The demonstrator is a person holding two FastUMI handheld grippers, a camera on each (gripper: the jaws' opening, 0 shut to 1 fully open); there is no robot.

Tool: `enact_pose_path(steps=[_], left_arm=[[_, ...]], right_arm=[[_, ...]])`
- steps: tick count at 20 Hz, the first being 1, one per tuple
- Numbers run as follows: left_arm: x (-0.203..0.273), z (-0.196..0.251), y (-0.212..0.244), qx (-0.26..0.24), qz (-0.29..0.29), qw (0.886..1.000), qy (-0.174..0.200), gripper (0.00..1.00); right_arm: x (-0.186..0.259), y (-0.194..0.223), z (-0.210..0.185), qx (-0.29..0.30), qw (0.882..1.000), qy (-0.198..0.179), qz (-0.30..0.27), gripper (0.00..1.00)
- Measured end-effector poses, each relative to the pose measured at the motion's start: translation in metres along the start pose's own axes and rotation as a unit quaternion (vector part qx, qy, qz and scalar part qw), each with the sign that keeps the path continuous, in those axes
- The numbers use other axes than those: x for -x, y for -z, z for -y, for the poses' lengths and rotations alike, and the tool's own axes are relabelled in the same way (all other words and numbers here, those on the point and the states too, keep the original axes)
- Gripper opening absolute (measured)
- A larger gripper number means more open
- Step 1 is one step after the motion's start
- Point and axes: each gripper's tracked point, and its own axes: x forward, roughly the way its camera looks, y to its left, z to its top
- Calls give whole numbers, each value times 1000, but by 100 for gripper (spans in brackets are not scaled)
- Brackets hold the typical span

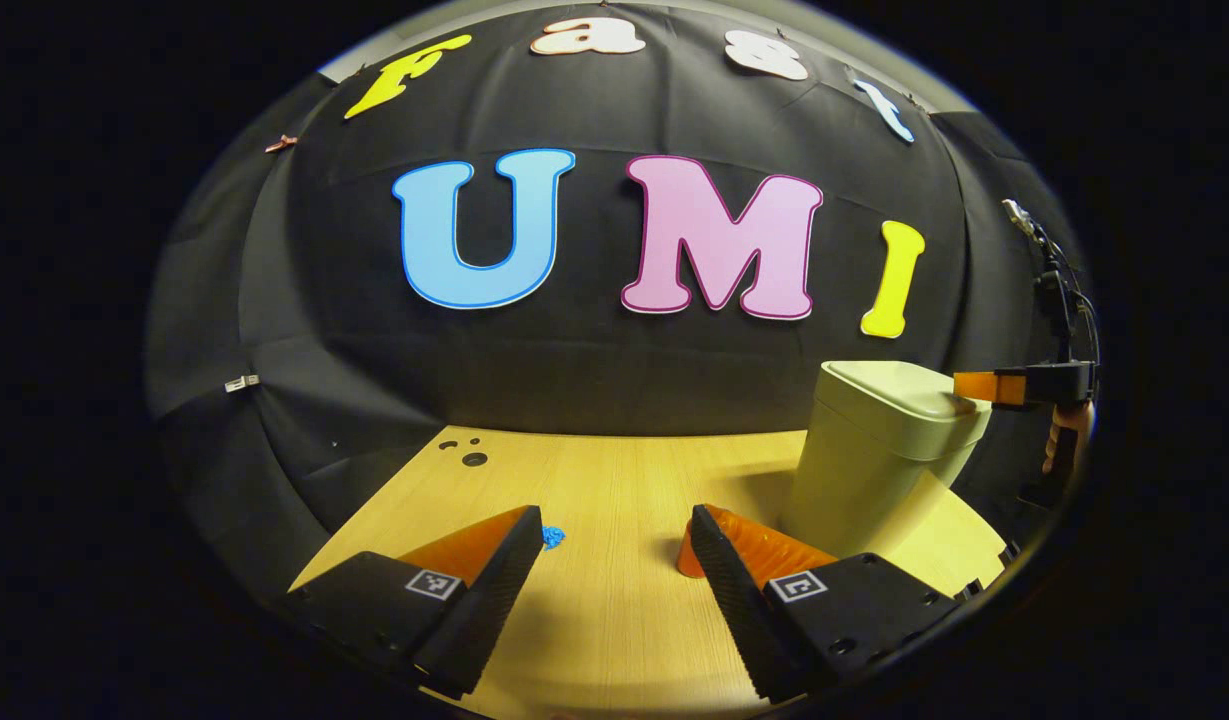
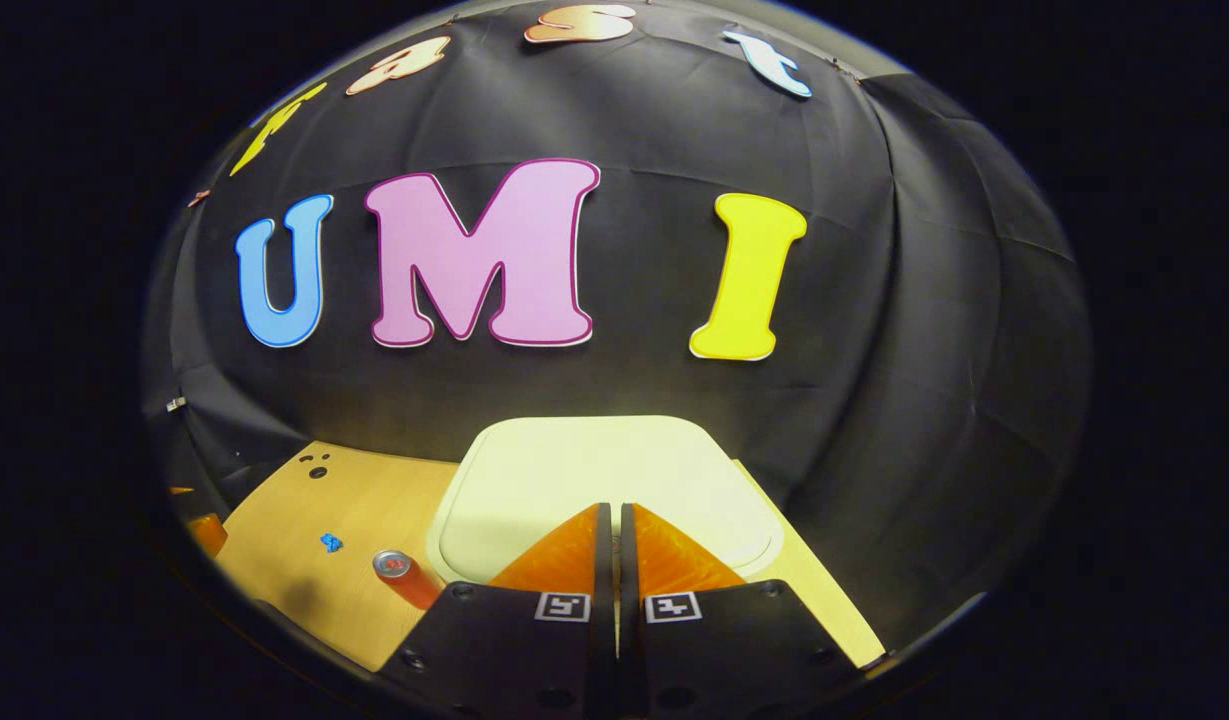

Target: Press the lid of the desktop garbage bin to open it, pick up the crumpled paper on the desktop and throw it into the bin, then pick up the pop can on the desktop and drop it into the bin, and finally close the garbage bin lid.

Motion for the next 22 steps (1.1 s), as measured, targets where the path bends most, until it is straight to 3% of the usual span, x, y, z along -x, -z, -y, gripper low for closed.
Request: enact_pose_path(steps=[8,20,22], left_arm=[[-4,6,2,-6,-5,1000,11,96],[1,-7,6,3,-6,1000,1,96],[3,-9,6,2,-3,1000,-2,96]], right_arm=[[-3,3,0,-1,1000,1,-6,5],[1,-4,1,29,999,17,24,8],[4,-5,-6,31,999,7,23,5]])
